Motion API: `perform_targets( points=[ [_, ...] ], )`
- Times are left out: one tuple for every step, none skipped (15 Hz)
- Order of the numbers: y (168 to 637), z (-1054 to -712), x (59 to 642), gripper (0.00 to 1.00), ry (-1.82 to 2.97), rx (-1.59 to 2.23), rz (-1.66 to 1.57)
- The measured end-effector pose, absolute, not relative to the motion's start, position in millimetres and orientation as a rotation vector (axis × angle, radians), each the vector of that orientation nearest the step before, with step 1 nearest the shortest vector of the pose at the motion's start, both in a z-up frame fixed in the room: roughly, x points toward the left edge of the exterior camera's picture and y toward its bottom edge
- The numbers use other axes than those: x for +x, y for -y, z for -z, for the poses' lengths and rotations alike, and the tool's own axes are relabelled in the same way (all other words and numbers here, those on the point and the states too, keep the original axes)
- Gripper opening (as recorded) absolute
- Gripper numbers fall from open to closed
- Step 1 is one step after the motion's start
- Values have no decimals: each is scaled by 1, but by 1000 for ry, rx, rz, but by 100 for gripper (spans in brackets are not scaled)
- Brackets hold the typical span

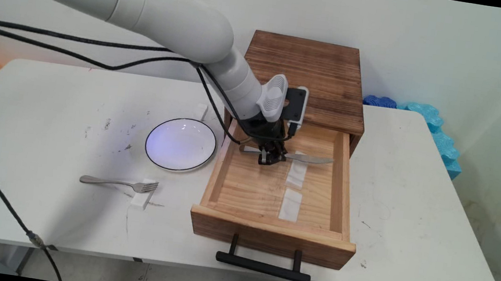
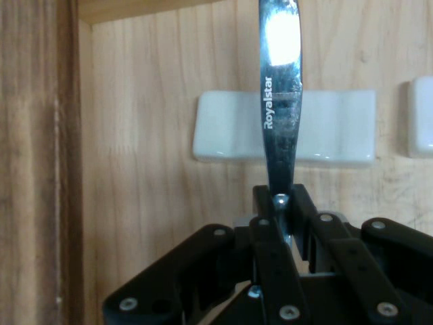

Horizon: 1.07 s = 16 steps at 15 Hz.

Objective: Place the picked object into the drawer

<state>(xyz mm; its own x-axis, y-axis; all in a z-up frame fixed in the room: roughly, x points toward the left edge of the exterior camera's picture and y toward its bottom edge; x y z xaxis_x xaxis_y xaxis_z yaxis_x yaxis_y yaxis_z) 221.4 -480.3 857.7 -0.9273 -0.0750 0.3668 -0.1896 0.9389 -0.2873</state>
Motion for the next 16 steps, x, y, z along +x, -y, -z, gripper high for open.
perform_targets(
  points=[
    [481, -855, 221, 0, 2740, 192, -451],
    [481, -852, 221, 0, 2740, 192, -447],
    [481, -849, 221, 0, 2740, 191, -444],
    [482, -847, 221, 0, 2740, 190, -441],
    [482, -845, 221, 0, 2740, 189, -438],
    [482, -843, 220, 0, 2739, 189, -435],
    [482, -841, 220, 0, 2738, 188, -433],
    [482, -840, 220, 0, 2737, 188, -432],
    [483, -839, 219, 100, 2735, 187, -430],
    [483, -838, 219, 100, 2733, 186, -429],
    [483, -837, 219, 100, 2731, 185, -429],
    [483, -836, 219, 100, 2730, 184, -429],
    [483, -835, 219, 100, 2728, 181, -430],
    [483, -835, 219, 100, 2726, 179, -432],
    [483, -835, 219, 100, 2724, 176, -434],
    [482, -836, 220, 100, 2721, 174, -436]
  ],
)
